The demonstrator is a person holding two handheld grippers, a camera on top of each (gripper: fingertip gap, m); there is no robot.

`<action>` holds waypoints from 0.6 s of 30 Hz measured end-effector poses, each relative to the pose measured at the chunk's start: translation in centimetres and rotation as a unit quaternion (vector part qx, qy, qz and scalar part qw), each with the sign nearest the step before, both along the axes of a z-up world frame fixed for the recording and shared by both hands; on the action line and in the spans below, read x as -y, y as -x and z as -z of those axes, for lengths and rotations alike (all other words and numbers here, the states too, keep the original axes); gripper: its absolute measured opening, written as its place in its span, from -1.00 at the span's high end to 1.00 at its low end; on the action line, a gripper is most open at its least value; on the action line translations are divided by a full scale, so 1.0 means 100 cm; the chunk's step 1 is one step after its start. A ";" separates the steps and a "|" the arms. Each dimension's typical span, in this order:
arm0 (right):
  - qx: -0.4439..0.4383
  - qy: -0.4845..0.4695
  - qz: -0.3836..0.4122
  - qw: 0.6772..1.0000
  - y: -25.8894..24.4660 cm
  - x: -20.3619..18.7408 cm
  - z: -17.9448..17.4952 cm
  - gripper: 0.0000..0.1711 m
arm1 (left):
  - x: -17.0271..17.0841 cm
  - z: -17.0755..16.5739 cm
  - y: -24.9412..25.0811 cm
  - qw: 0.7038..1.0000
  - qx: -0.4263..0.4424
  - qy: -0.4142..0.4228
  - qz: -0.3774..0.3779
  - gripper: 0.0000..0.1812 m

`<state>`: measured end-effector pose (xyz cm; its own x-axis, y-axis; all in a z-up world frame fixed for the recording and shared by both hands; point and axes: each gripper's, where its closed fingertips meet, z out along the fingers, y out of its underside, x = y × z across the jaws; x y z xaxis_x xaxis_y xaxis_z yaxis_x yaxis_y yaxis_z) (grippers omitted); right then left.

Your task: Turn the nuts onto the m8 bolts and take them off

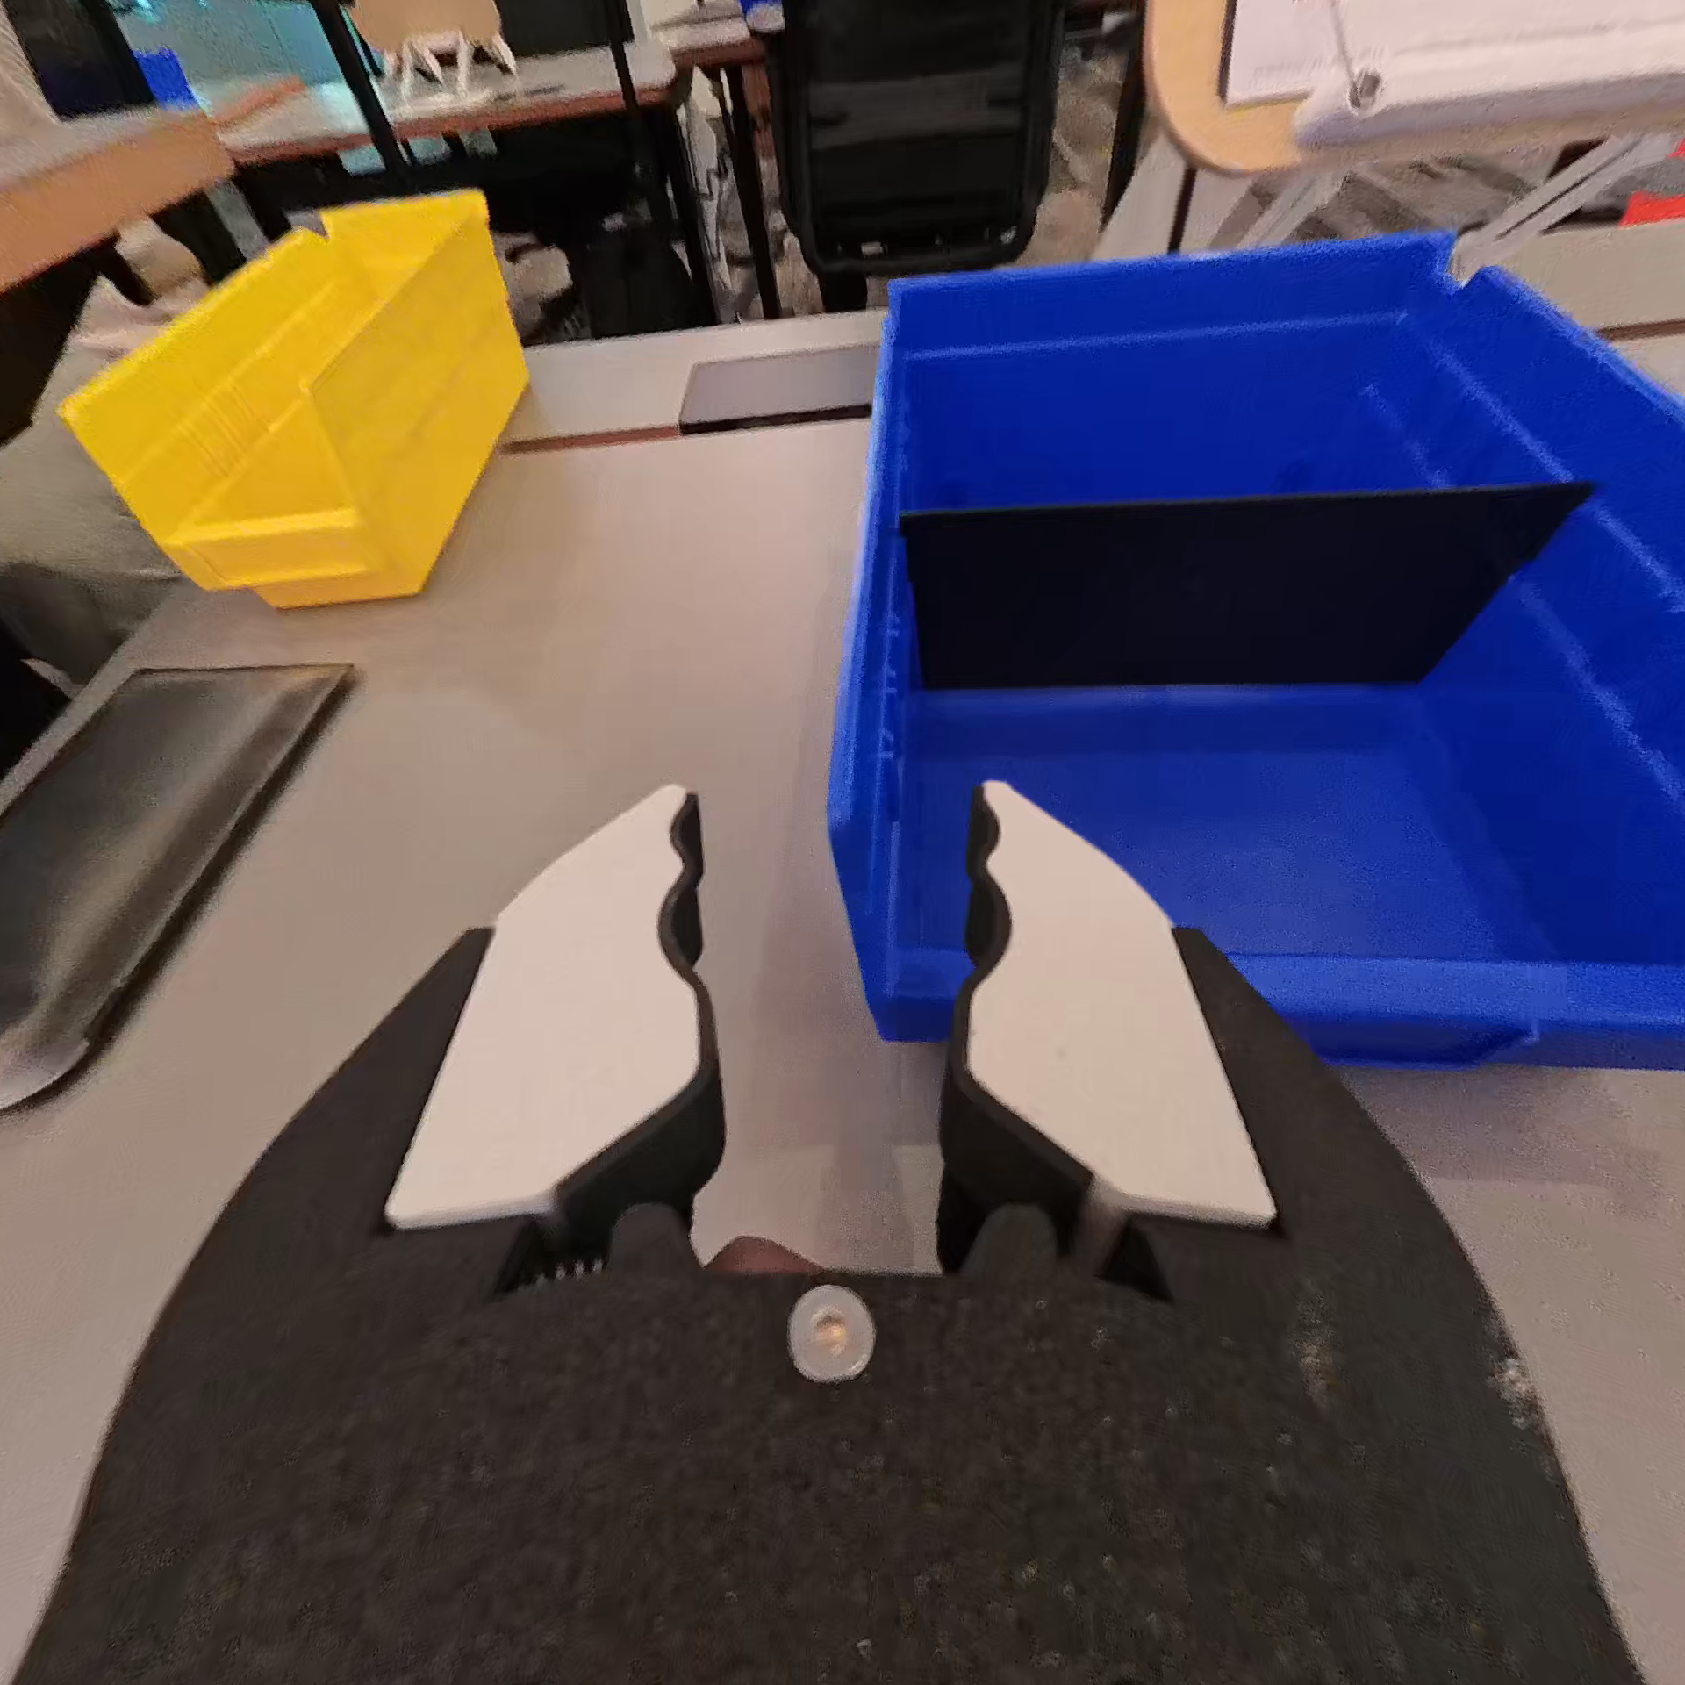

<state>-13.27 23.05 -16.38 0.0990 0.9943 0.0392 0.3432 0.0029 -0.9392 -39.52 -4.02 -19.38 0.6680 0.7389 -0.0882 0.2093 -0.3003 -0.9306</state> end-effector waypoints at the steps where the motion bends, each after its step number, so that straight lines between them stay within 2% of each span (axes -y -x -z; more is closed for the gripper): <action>1: 0.001 0.001 0.001 1.000 0.000 -0.001 0.001 0.75 | -0.003 0.005 0.002 1.000 0.013 -0.002 0.004 0.39; 4: 0.004 0.004 0.002 1.000 0.000 -0.002 0.004 0.75 | -0.008 0.015 0.009 0.999 0.032 -0.005 0.006 0.48; 6: 0.006 0.004 0.002 1.000 0.000 -0.001 0.005 0.75 | -0.009 0.018 0.013 0.999 0.034 -0.001 0.004 0.78; 8: 0.007 0.005 0.001 1.000 0.001 -0.001 0.007 0.75 | -0.014 0.018 0.012 0.999 0.047 -0.008 0.016 0.90; 13: 0.008 0.011 0.002 1.000 0.003 -0.002 0.010 0.75 | -0.018 0.019 0.007 0.993 0.105 -0.045 0.036 0.97; 18: 0.026 -0.008 -0.005 1.000 0.012 0.012 0.017 0.74 | -0.023 0.015 0.000 0.994 0.095 -0.051 0.034 0.97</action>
